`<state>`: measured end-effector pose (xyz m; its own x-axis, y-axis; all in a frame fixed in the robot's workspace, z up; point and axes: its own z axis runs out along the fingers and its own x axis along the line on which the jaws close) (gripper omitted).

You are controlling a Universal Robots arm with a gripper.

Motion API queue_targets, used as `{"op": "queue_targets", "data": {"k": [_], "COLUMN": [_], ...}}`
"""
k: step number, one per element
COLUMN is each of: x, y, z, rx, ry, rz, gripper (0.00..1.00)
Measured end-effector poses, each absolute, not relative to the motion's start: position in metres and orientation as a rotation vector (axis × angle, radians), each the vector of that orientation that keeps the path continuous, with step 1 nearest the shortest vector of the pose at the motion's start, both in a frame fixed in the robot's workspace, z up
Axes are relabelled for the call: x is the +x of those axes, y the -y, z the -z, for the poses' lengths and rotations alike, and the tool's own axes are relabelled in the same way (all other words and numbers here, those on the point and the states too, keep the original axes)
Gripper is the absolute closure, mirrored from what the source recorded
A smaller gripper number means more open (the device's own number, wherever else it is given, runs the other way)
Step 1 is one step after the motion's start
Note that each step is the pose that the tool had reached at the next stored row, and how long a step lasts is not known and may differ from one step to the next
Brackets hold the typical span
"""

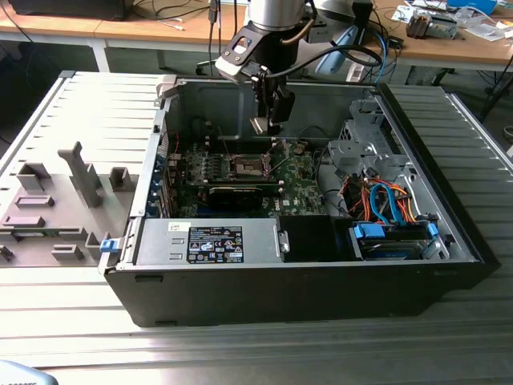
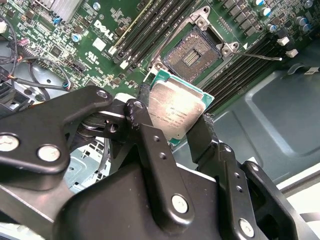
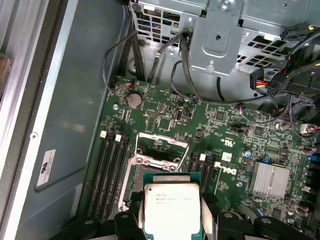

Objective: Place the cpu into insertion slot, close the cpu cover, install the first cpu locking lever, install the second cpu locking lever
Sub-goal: 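Place the cpu into insertion slot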

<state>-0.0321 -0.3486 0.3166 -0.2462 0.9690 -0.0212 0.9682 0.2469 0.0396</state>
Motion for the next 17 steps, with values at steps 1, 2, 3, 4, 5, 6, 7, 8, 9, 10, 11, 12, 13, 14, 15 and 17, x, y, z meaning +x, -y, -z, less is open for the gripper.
{"op": "queue_targets", "data": {"k": [1, 2, 3, 4, 5, 6, 7, 8, 9, 10, 11, 12, 13, 14, 15, 17], "x": [-0.0321, -0.0321, -0.0321, -0.0321, -0.0321, -0.0321, -0.0321, -0.0321, -0.0321, -0.0321, -0.0321, -0.0321, -0.0321, -0.0321, -0.0321, -0.0321], "y": [0.3486, 0.3486, 0.3486, 0.3486, 0.3486, 0.3486, 0.3486, 0.3486, 0.3486, 0.3486, 0.3486, 0.3486, 0.3486, 0.3486, 0.3486, 0.3486], "z": [-0.3166, -0.3166, -0.3166, -0.3166, -0.3166, -0.3166, -0.3166, -0.3166, -0.3166, -0.3166, -0.3166, -0.3166, -0.3166, -0.3166, -0.3165, -0.3166], "rx": [1.903, 1.903, 1.903, 1.903, 1.903, 1.903, 1.903, 1.903, 1.904, 1.904, 1.905, 1.906, 1.906, 1.907, 1.907, 1.909], "ry": [-2.448, -2.447, -2.447, -2.447, -2.445, -2.445, -2.444, -2.444, -2.444, -2.444, -2.442, -2.440, -2.440, -2.440, -2.439, -2.438], "rz": [-0.028, -0.028, -0.027, -0.026, -0.025, -0.023, -0.023, -0.023, -0.023, -0.022, -0.022, -0.020, -0.020, -0.020, -0.020, -0.019], "gripper": [0.45, 0.45, 0.45, 0.45, 0.45, 0.45, 0.45, 0.45, 0.45, 0.45, 0.45, 0.45, 0.45, 0.45, 0.45, 0.45]}}
